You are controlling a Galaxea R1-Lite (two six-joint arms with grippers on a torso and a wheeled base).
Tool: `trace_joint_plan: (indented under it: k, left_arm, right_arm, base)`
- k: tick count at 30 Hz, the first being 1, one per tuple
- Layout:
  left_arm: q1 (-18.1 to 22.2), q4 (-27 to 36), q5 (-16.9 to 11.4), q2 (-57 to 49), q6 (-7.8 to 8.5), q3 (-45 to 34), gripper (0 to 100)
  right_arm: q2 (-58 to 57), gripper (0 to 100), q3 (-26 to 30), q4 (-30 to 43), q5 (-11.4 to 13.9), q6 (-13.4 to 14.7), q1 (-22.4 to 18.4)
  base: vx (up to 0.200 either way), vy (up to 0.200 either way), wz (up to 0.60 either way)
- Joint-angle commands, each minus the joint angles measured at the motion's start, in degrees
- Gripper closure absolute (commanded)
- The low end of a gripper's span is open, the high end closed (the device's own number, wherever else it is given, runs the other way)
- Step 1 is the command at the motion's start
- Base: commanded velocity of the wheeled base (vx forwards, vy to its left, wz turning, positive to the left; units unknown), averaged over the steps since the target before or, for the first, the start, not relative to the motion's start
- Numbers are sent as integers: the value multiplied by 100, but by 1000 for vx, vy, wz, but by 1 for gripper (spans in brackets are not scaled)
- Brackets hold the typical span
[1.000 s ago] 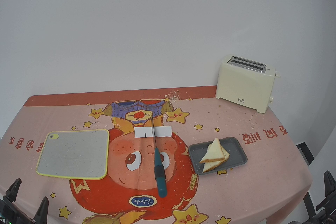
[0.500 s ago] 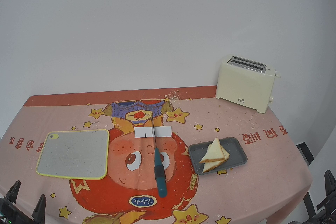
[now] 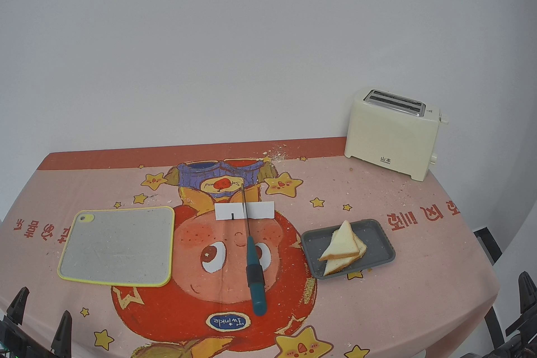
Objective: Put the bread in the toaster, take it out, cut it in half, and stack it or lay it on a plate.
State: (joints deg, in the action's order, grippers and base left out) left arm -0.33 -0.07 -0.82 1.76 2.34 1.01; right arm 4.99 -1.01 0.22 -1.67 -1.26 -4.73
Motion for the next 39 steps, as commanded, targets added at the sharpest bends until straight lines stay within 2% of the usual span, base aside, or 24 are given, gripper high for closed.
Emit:
trace_joint_plan:
  k: [1, 3, 6, 8, 9, 11, 13, 17, 23, 27, 33, 39]
  left_arm:
    - [-20, 7, -15, -44, -76, -101, 0]
    - [-20, 7, -6, -44, -111, -101, 0]
    - [-20, 7, -6, -44, -111, -101, 0]
    - [-20, 16, -15, -44, -111, -101, 0]
    - [-20, 16, -15, -44, -111, -101, 0]
    - [-20, 16, -15, -44, -111, -101, 0]
    - [-20, 7, -6, -44, -111, -101, 0]
    - [-11, 16, -6, -52, -120, -101, 0]
    - [-11, 16, 11, -44, -129, -101, 0]
    - [-11, 16, 11, -52, -137, -101, 0]
    - [-11, 16, 20, -52, -155, -101, 0]
    - [-11, 16, 11, -52, -146, -101, 0]
  right_arm:
    - [319, 100, 57, -22, 149, -182, -555]
    - [11, 100, 75, -66, 334, -226, -423]
    - [29, 100, 84, -66, 369, -279, -292]
    - [-6, 100, 75, -57, 369, -261, 394]
    - [-42, 100, 75, -57, 369, -252, 578]
    - [-129, 100, 75, -48, 360, -173, 684]
    - [-332, 100, 75, -13, 360, -138, 491]
    - [-499, 100, 84, -48, 299, 73, 473]
    - [-499, 100, 84, -48, 290, 46, 482]
    - [-499, 100, 84, -40, 369, -147, 482]
    - [-499, 100, 84, -48, 352, -77, 482]
    - [-499, 100, 84, -40, 334, -50, 482]
  base:
    - [0, 0, 0]
    - [0, 0, 0]
    - [0, 0, 0]
    - [0, 0, 0]
    - [0, 0, 0]
    - [0, 0, 0]
    - [0, 0, 0]
    - [-200, 0, 0]
    - [-200, 0, 0]
    - [-200, 0, 0]
    - [-200, 0, 0]
    - [0, 133, 0]
